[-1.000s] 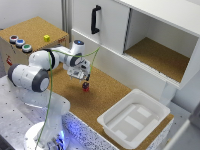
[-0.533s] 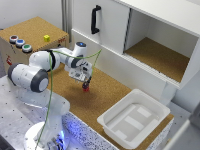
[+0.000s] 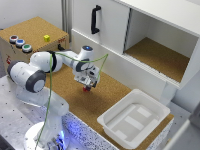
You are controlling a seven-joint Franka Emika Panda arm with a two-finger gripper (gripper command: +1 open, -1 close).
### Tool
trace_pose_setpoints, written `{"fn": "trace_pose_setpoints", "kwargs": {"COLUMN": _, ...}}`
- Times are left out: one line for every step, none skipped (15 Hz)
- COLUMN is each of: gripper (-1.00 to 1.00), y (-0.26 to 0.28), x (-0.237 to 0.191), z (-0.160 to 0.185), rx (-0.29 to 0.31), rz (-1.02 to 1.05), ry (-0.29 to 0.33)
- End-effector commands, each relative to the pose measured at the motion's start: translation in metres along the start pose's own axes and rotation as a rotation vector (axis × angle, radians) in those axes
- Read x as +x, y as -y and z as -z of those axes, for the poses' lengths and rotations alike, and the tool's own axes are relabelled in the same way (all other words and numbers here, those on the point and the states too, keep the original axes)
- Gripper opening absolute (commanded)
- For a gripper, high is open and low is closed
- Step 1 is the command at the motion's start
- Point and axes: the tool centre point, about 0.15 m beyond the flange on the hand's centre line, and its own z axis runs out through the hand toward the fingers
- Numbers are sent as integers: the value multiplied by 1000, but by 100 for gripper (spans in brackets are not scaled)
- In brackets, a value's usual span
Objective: Take off the purple block
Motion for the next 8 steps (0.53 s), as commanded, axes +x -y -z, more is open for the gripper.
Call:
{"fn": "trace_pose_setpoints", "kwargs": {"gripper": -100, "y": -20, "x": 10, "z": 3, "rx": 3, "rz": 15, "ry": -15}}
{"fn": "trace_pose_setpoints", "kwargs": {"gripper": -100, "y": -14, "x": 11, "z": 3, "rx": 16, "rz": 25, "ry": -10}}
{"fn": "trace_pose_setpoints", "kwargs": {"gripper": -100, "y": -7, "x": 13, "z": 5, "rx": 54, "rz": 54, "ry": -1}}
{"fn": "trace_pose_setpoints", "kwargs": {"gripper": 100, "y": 1, "x": 15, "z": 7, "rx": 67, "rz": 80, "ry": 14}}
{"fn": "trace_pose_setpoints", "kwargs": {"gripper": 100, "y": 11, "x": 16, "z": 9, "rx": 63, "rz": 99, "ry": 26}}
{"fn": "trace_pose_setpoints", "kwargs": {"gripper": 100, "y": 18, "x": 16, "z": 9, "rx": 98, "rz": 129, "ry": 37}}
{"fn": "trace_pose_setpoints", "kwargs": {"gripper": 100, "y": 24, "x": 16, "z": 8, "rx": 110, "rz": 129, "ry": 40}}
{"fn": "trace_pose_setpoints", "kwargs": {"gripper": 100, "y": 28, "x": 14, "z": 8, "rx": 116, "rz": 129, "ry": 39}}
